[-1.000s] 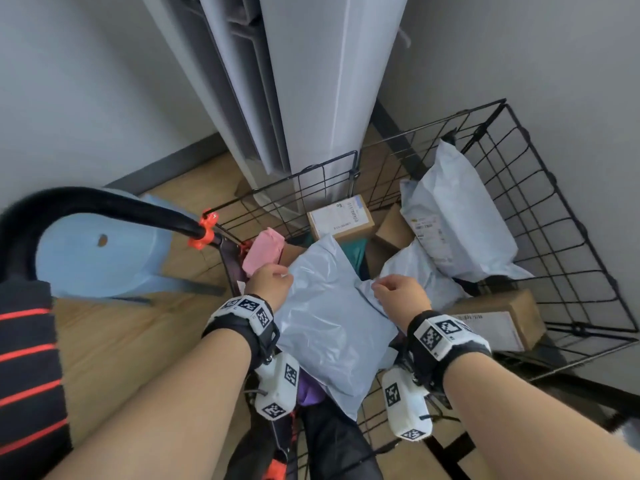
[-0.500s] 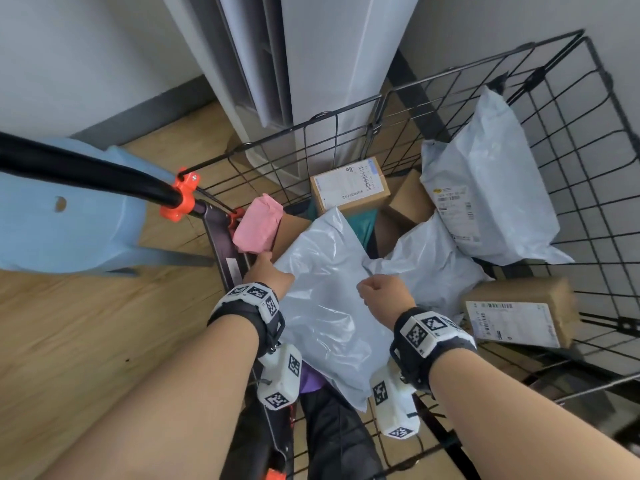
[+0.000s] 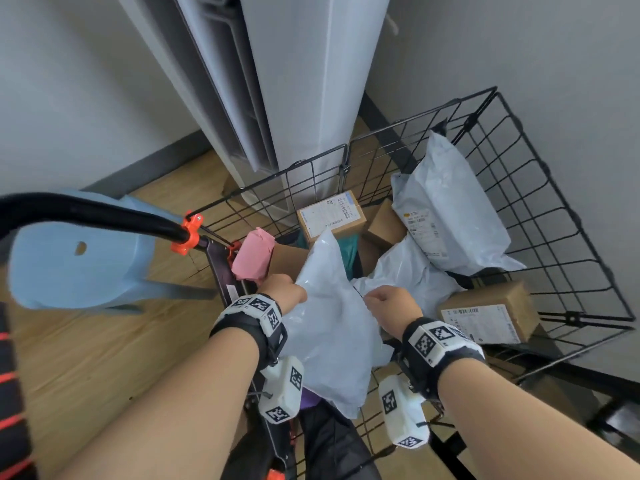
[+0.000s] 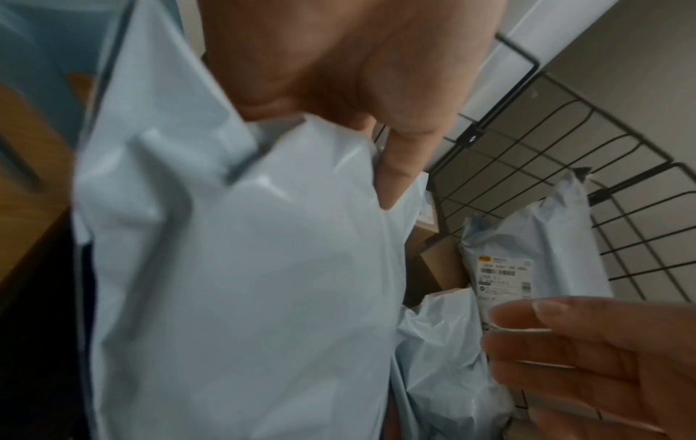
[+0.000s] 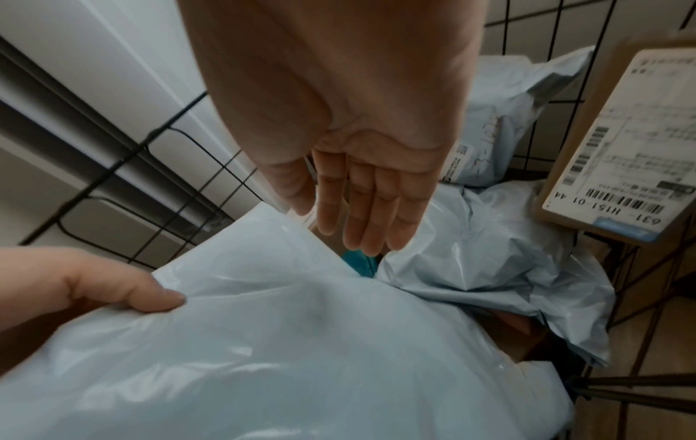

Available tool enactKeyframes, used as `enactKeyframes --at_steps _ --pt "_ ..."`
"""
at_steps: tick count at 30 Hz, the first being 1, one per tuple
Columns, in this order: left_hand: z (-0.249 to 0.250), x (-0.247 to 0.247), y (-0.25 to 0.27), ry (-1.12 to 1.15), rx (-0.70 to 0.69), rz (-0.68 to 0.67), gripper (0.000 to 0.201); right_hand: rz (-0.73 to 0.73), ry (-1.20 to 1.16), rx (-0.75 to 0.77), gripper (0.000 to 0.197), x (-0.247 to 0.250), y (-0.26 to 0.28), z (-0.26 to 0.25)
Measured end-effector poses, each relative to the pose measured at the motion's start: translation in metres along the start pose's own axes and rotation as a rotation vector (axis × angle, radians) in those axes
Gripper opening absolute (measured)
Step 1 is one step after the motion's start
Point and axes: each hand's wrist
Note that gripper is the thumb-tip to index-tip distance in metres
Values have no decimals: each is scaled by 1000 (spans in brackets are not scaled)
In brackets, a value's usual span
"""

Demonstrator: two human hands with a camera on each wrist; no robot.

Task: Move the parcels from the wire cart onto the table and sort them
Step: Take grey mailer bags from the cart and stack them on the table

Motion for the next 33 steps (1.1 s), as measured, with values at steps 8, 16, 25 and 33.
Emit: enactKeyframes --at_steps 8,16,25,33 --pt "18 33 81 194 -2 -31 61 55 78 52 24 60 57 -4" --pt "66 83 166 539 -88 -56 43 127 153 195 35 116 116 -34" --pt "86 99 268 720 -323 -129 14 216 260 321 82 115 205 -29" --pt "100 74 346 637 -511 -261 8 590 6 328 45 125 285 -1"
Point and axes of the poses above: each hand's wrist, its own y-axis away from the middle knuckle, its own x-axis out of the back of the hand, z = x × y, and after that the axes turned 4 degrees about z, right-handed
